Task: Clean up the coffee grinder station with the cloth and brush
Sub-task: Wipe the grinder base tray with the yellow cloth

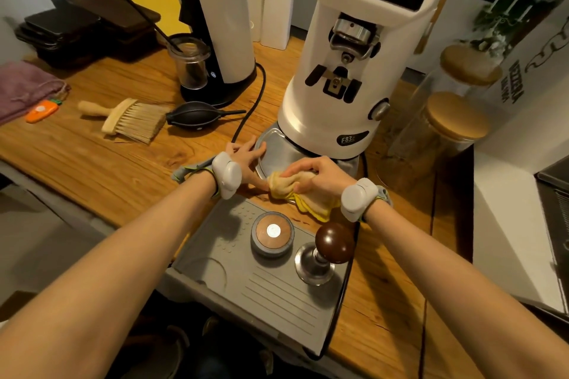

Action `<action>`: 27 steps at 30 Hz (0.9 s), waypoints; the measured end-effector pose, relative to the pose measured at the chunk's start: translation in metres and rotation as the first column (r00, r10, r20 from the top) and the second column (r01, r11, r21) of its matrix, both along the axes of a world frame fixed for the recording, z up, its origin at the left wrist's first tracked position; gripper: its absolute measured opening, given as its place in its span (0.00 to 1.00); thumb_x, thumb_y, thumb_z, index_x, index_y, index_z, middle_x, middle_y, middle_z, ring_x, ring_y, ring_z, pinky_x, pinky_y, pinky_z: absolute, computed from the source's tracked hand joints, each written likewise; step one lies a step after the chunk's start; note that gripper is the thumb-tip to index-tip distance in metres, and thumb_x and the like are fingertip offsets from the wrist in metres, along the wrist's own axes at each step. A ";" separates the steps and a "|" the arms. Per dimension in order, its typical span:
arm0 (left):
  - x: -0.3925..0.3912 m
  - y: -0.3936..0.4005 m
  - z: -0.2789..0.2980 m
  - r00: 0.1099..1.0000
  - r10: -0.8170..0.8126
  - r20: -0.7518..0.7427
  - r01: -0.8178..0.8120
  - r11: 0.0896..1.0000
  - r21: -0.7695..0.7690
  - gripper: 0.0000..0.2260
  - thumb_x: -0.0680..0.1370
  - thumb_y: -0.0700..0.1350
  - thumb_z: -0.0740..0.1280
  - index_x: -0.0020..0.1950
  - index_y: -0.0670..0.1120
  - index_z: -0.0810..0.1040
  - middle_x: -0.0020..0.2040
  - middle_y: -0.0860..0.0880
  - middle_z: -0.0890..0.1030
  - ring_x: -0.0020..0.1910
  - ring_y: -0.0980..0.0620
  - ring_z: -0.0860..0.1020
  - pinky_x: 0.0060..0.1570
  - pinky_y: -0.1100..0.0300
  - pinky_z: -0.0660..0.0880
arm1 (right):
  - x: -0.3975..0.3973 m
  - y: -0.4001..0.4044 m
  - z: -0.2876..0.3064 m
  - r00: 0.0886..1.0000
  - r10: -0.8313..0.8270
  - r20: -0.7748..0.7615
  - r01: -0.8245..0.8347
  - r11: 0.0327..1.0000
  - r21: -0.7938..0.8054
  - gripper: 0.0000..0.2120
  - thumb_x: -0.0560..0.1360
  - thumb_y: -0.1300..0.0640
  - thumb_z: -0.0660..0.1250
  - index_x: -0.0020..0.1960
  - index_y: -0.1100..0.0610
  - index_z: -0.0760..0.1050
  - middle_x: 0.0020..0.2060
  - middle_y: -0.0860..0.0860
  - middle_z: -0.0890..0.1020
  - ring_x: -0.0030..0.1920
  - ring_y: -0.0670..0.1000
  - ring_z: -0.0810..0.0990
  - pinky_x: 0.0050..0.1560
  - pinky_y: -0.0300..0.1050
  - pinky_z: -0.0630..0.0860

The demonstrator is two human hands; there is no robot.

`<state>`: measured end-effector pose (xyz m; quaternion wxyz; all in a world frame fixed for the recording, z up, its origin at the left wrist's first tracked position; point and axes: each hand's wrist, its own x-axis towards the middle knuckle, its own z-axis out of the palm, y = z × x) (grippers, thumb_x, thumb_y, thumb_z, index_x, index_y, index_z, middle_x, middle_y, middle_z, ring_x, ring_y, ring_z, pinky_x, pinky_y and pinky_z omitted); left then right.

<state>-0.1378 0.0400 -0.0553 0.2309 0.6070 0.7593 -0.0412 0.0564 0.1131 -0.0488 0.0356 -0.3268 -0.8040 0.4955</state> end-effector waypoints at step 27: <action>-0.075 0.004 0.071 0.715 0.309 0.627 -0.537 0.817 0.209 0.23 0.72 0.41 0.73 0.66 0.42 0.75 0.61 0.42 0.80 0.60 0.46 0.78 0.62 0.53 0.73 | -0.110 0.017 0.065 0.975 -0.199 -0.096 0.189 0.977 -0.101 0.12 0.76 0.61 0.63 0.58 0.57 0.79 0.60 0.56 0.80 0.56 0.50 0.76 0.51 0.39 0.72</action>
